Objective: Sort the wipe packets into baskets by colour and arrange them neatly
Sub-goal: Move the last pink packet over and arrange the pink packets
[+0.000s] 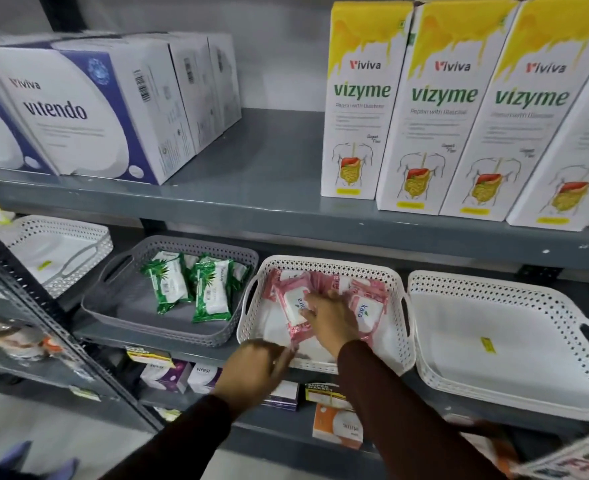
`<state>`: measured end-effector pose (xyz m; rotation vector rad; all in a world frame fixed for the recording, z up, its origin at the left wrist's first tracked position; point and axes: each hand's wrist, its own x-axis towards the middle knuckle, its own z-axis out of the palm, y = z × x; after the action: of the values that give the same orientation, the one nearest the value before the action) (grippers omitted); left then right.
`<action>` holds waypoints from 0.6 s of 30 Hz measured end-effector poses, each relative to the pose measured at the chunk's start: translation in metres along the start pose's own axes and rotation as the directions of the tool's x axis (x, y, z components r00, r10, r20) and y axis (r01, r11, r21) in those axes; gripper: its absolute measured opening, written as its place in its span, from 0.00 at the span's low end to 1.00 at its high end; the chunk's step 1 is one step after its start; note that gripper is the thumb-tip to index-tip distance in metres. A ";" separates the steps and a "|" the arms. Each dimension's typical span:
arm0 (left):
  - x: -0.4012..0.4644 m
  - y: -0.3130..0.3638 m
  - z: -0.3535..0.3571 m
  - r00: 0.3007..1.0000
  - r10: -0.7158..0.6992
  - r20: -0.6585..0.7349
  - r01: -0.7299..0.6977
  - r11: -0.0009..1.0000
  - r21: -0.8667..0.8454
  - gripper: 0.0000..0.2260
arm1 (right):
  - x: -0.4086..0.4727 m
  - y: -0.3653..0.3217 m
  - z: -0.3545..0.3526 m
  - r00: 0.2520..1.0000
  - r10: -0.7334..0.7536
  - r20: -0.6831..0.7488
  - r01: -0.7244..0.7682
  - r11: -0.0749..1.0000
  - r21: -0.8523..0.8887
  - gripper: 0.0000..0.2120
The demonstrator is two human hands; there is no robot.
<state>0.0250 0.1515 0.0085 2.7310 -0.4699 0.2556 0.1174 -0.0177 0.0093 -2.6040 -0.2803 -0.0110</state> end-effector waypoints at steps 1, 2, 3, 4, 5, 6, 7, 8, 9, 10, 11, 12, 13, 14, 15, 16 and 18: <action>0.013 -0.003 -0.007 0.999 -0.032 0.040 0.031 0.999 0.010 0.21 | 0.000 0.006 -0.010 0.999 -0.026 -0.039 0.025 0.999 -0.033 0.14; 0.026 -0.006 -0.010 0.998 -0.035 0.044 0.033 0.998 0.044 0.20 | -0.001 0.016 -0.021 0.993 -0.058 -0.100 0.049 0.994 -0.093 0.14; 0.039 -0.010 -0.014 0.999 -0.046 0.023 0.044 0.997 0.069 0.18 | -0.002 0.027 -0.032 0.984 -0.090 -0.152 0.064 0.984 -0.165 0.16; 0.053 -0.013 -0.016 0.996 -0.085 -0.008 0.086 0.994 0.065 0.15 | -0.002 0.041 -0.043 0.979 -0.113 -0.168 0.076 0.973 -0.217 0.19; 0.066 -0.016 -0.016 0.990 -0.134 -0.032 0.135 0.990 0.047 0.11 | 0.000 0.054 -0.054 0.983 -0.119 -0.140 0.084 0.969 -0.234 0.23; 0.077 -0.015 -0.016 0.982 -0.185 -0.034 0.186 0.982 0.031 0.10 | 0.001 0.065 -0.063 0.991 -0.105 -0.077 0.086 0.971 -0.222 0.26; 0.087 -0.015 -0.014 0.976 -0.214 -0.027 0.215 0.976 0.034 0.13 | 0.002 0.073 -0.073 0.997 -0.074 0.005 0.073 0.977 -0.199 0.29; 0.096 -0.015 -0.011 0.977 -0.214 -0.018 0.215 0.975 0.063 0.17 | 0.003 0.077 -0.079 0.996 -0.040 0.080 0.054 0.983 -0.177 0.31; 0.103 -0.015 -0.006 0.984 -0.179 -0.007 0.179 0.977 0.120 0.19 | 0.004 0.080 -0.084 0.991 -0.013 0.131 0.034 0.986 -0.165 0.32; 0.108 -0.015 -0.003 0.995 -0.105 0.001 0.102 0.976 0.193 0.21 | 0.005 0.081 -0.087 0.987 -0.001 0.160 0.028 0.986 -0.164 0.34; 0.111 -0.015 0.001 1.000 0.004 0.020 -0.009 0.964 0.265 0.25 | 0.006 0.081 -0.088 0.984 -0.003 0.178 0.034 0.984 -0.172 0.35; 0.113 -0.013 0.000 0.990 0.119 0.073 -0.136 0.938 0.319 0.29 | 0.006 0.081 -0.089 0.983 -0.011 0.184 0.045 0.982 -0.182 0.35; 0.113 -0.009 -0.004 0.968 0.209 0.137 -0.244 0.905 0.349 0.33 | 0.006 0.080 -0.089 0.984 -0.010 0.179 0.043 0.983 -0.181 0.35; 0.114 -0.005 -0.008 0.945 0.264 0.192 -0.318 0.877 0.360 0.36 | 0.006 0.080 -0.087 0.987 -0.005 0.162 0.033 0.985 -0.168 0.34; 0.116 -0.002 -0.013 0.932 0.279 0.231 -0.349 0.864 0.362 0.36 | 0.007 0.079 -0.085 0.990 0.002 0.143 0.020 0.988 -0.152 0.34; 0.119 0.001 -0.016 0.929 0.268 0.256 -0.350 0.862 0.368 0.35 | 0.007 0.079 -0.082 0.991 0.008 0.136 0.011 0.991 -0.137 0.33; 0.126 0.004 -0.019 0.923 0.244 0.296 -0.347 0.860 0.373 0.33 | 0.008 0.080 -0.077 0.989 0.016 0.148 0.004 0.991 -0.132 0.33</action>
<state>0.1387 0.1186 0.0572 3.1175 -1.0206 0.1112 0.1443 -0.1217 0.0369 -2.7420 -0.3347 0.1728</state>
